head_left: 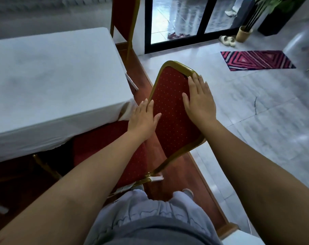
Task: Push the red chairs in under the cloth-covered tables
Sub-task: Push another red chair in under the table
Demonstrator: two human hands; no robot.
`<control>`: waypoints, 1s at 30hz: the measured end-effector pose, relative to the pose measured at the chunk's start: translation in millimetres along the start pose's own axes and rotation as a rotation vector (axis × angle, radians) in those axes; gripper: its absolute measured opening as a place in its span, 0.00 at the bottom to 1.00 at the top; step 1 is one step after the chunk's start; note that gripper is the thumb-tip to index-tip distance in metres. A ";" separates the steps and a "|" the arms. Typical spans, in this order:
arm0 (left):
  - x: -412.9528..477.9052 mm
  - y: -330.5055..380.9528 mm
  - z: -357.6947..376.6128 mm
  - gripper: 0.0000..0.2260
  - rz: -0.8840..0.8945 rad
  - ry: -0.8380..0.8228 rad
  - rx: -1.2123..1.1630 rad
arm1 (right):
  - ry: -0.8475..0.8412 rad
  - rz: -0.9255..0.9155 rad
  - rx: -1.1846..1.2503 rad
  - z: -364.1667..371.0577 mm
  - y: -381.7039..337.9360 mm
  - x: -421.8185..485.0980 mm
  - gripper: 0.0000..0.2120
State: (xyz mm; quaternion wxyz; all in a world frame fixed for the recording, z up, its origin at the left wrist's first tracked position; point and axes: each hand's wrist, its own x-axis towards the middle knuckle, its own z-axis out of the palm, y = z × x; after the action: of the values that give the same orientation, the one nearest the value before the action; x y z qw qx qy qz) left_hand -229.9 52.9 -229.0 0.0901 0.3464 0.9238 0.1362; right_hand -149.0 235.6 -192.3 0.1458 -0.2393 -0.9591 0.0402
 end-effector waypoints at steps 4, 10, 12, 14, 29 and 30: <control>9.9 17.7 5.3 0.28 -0.072 0.026 -0.014 | -0.038 -0.080 0.071 -5.7 8.0 28.0 0.25; 13.3 63.9 18.4 0.29 -0.207 0.131 -0.115 | -0.174 -0.209 0.253 -16.7 25.5 64.7 0.24; 12.4 86.7 25.0 0.29 -0.218 0.186 -0.155 | -0.215 -0.247 0.310 -18.8 35.6 75.0 0.24; 10.5 107.8 30.7 0.30 -0.213 0.234 -0.185 | -0.249 -0.293 0.347 -15.9 45.3 84.4 0.24; 11.3 175.4 50.4 0.38 -0.119 0.233 -0.082 | -0.320 -0.515 0.416 -2.4 72.3 105.5 0.26; 11.2 175.6 49.5 0.38 -0.120 0.234 -0.074 | -0.321 -0.535 0.418 -3.7 72.6 106.0 0.26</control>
State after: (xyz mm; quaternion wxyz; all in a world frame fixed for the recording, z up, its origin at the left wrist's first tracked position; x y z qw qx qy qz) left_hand -117.2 196.7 -221.5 0.0026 0.2689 0.9414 0.2038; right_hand -204.8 349.6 -171.9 0.0445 0.0640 -0.9694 0.2327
